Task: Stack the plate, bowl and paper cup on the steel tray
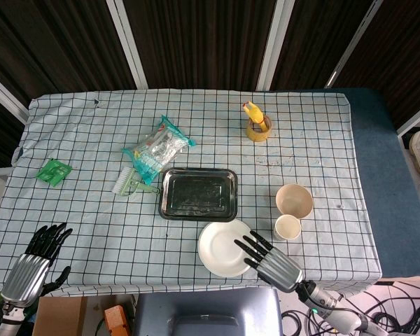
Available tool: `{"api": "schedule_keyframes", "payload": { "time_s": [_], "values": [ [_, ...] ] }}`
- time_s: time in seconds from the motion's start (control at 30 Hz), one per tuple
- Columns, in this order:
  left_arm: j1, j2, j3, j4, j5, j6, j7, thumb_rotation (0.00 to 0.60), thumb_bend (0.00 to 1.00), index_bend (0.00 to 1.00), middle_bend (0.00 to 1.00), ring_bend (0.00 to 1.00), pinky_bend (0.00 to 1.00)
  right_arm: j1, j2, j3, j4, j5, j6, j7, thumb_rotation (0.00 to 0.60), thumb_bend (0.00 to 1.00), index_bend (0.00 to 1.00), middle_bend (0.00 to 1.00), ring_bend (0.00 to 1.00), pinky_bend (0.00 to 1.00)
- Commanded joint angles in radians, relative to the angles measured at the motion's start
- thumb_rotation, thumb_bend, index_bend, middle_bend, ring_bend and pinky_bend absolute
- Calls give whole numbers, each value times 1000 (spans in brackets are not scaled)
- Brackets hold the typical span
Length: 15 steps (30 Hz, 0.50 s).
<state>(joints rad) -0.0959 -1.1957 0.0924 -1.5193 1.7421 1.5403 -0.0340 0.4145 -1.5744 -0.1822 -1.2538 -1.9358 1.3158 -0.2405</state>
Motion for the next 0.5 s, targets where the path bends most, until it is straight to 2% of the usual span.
{"api": "schedule_keyframes", "payload": {
  "time_s": [0.03, 0.23, 0.5],
  "values": [
    [3, 2, 0, 0, 2, 6, -2, 600, 382, 0, 0, 0, 14, 0, -8, -3, 5, -3, -4, -4, 600, 202, 392, 0, 0, 0],
    [9, 3, 0, 1, 3, 16, 5, 600, 382, 0, 0, 0, 14, 2, -76, 5, 60, 1, -26, -18, 600, 203, 442, 0, 0, 0],
    [9, 4, -1, 1, 1, 16, 0, 600, 383, 0, 0, 0, 14, -1, -156, 17, 153, -10, 12, -11, 600, 203, 470, 0, 0, 0]
  ]
}}
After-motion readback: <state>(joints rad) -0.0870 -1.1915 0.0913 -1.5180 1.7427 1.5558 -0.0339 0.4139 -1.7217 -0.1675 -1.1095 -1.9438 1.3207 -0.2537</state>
